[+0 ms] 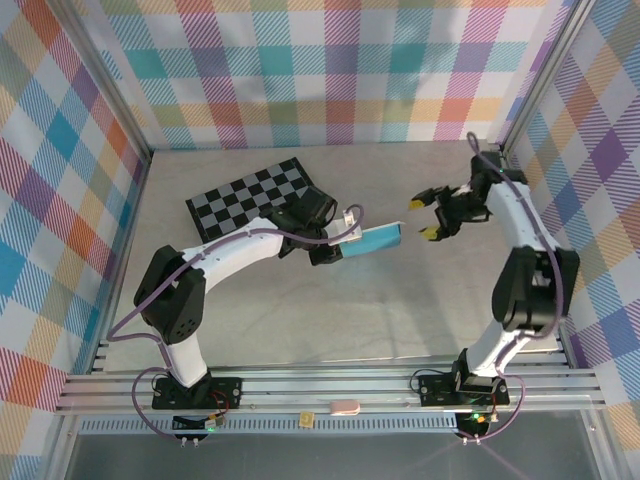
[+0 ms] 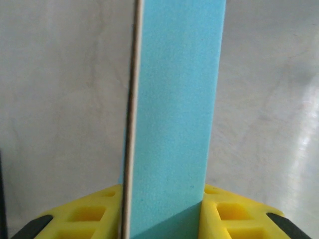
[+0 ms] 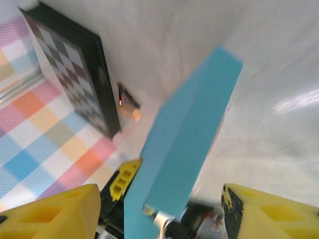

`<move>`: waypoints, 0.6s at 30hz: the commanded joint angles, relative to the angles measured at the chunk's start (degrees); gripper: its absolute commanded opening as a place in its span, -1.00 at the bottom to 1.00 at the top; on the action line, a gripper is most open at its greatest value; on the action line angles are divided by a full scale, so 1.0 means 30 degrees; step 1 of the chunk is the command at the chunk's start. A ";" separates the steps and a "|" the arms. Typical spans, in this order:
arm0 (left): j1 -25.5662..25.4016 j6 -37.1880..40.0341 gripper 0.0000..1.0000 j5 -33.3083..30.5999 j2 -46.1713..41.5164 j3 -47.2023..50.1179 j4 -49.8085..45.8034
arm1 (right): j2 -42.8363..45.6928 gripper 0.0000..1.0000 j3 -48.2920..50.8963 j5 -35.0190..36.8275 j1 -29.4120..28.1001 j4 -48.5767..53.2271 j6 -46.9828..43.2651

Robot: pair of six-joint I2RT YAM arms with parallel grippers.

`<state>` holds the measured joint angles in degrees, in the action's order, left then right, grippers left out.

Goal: Fold the paper box

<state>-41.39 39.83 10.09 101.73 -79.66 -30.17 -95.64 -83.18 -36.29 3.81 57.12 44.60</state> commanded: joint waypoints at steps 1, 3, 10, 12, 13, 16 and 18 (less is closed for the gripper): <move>-0.0120 -0.0778 -0.35 0.1199 -0.0005 -0.1310 -0.4426 | 0.1949 0.26 -0.0200 0.6119 0.0021 0.1286 -0.0922; -0.0121 -0.1069 -0.35 0.1170 -0.0037 -0.1790 -0.5666 | 0.3056 0.20 0.0405 0.7564 -0.0357 -0.0123 -0.1855; -0.0092 -0.0955 -0.33 0.0242 0.0221 -0.2832 -0.9345 | 0.3618 -0.08 0.0803 1.0943 -0.5274 -0.2814 -0.8714; -0.0048 -0.0744 -0.33 -0.0080 0.0299 -0.2676 -0.9595 | 0.4017 -0.09 0.1692 1.0427 -0.6698 -0.4427 -1.1253; 0.0004 -0.0632 -0.33 -0.0189 0.0322 -0.2532 -0.9578 | 0.4171 -0.09 0.2304 0.9758 -0.7083 -0.5079 -1.2277; 0.0194 -0.0338 -0.30 -0.0618 0.0439 -0.2085 -0.9324 | 0.4055 -0.09 0.3049 0.8174 -0.7246 -0.5303 -1.3559; 0.0425 -0.0245 -0.27 -0.0704 0.0474 -0.1924 -0.9111 | 0.4165 -0.08 0.3323 0.7472 -0.7248 -0.5129 -1.4266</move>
<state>-40.91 37.69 9.30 102.39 -86.39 -55.40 -84.82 -74.04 -10.61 -18.63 44.21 10.46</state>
